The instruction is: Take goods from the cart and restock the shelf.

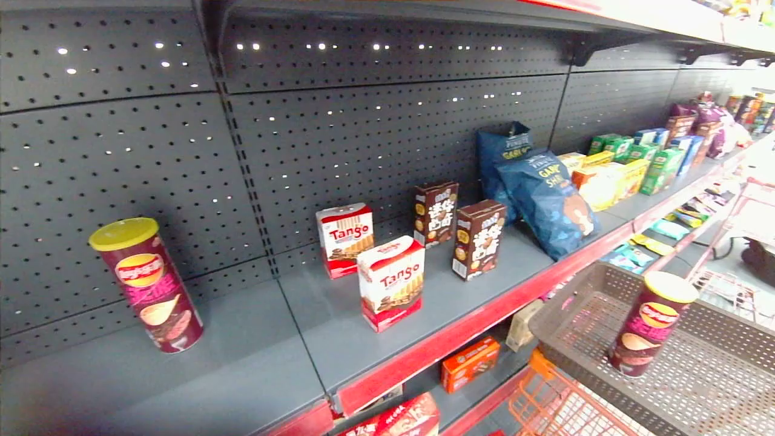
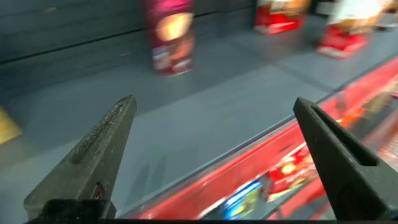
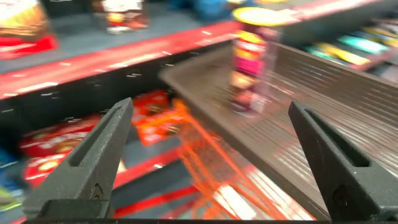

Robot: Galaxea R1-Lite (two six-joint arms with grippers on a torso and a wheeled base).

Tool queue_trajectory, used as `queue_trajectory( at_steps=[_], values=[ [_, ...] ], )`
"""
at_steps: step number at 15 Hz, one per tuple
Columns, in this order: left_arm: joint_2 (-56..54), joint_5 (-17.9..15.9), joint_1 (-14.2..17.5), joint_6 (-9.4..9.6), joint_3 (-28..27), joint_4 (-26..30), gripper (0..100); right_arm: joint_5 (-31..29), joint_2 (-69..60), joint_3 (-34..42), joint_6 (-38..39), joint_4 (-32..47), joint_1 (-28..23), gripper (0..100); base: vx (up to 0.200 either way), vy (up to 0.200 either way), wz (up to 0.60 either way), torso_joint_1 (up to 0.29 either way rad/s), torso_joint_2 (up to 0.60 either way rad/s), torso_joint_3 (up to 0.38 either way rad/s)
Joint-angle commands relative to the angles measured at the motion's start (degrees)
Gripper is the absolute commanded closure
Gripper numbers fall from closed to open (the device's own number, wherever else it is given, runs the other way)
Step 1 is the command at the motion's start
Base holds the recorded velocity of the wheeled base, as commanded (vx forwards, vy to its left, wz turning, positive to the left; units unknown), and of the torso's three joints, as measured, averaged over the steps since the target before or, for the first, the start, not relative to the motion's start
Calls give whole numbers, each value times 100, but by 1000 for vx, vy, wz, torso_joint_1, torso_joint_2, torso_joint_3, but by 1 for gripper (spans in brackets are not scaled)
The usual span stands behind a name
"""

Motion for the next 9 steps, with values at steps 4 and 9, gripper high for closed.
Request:
queue_trajectory(
  at_steps=[4, 9],
  values=[
    [-2, 0, 1, 0, 0, 0, 0, 4, 0, 0, -1, 2, 0, 0, 0, 0, -600, 1, 2, 2],
    [-2, 0, 1, 0, 0, 0, 0, -5, 0, 0, -1, 2, 0, 0, 0, 0, 0, 0, 0, 0]
  ],
)
